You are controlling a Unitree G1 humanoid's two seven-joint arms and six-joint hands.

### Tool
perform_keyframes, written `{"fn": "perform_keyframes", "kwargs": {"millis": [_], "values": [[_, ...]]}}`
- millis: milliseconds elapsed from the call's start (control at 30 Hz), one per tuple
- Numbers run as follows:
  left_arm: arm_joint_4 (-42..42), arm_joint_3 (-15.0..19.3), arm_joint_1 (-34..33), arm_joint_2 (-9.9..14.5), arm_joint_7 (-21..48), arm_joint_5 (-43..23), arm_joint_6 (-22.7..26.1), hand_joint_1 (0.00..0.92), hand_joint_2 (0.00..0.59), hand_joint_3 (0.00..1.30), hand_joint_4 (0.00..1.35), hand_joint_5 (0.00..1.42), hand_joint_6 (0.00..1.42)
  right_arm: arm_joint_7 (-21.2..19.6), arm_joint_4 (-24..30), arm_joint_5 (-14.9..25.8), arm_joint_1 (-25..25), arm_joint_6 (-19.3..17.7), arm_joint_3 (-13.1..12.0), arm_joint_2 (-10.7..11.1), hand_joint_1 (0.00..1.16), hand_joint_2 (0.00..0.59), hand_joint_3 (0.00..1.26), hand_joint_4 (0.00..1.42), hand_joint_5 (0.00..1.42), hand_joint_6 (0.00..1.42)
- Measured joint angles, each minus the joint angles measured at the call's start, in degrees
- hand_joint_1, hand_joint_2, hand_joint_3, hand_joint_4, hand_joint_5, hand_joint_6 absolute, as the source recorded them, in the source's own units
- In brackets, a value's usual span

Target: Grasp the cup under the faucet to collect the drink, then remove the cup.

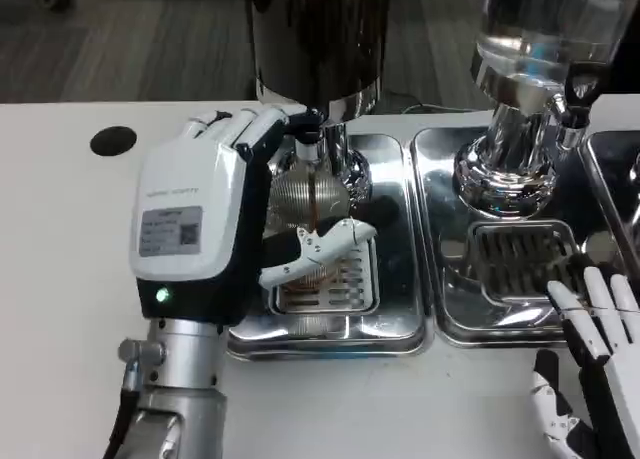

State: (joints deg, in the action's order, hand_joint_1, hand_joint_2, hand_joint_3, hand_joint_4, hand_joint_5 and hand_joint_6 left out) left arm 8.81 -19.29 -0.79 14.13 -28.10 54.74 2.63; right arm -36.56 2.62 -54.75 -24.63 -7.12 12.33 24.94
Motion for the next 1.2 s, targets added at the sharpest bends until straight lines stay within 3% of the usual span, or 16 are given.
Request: {"fn": "perform_keyframes", "kwargs": {"millis": [433,1200], "values": [[0.1,0.2,0.8,-0.4,-0.2,0.4,-0.5,0.000,0.065,0.49,0.43,0.49,0.32,0.0,0.1,-2.1,-0.1,0.2,0.5,-0.1,0.18,0.564,0.14,0.00,0.00,0.00],[1.0,0.5,2.3,-0.5,-0.2,0.3,-0.6,0.000,0.066,0.49,0.43,0.49,0.31,0.0,-0.1,-2.2,-0.2,0.2,1.0,-0.3,0.18,0.561,0.13,0.00,0.00,0.00]]}}
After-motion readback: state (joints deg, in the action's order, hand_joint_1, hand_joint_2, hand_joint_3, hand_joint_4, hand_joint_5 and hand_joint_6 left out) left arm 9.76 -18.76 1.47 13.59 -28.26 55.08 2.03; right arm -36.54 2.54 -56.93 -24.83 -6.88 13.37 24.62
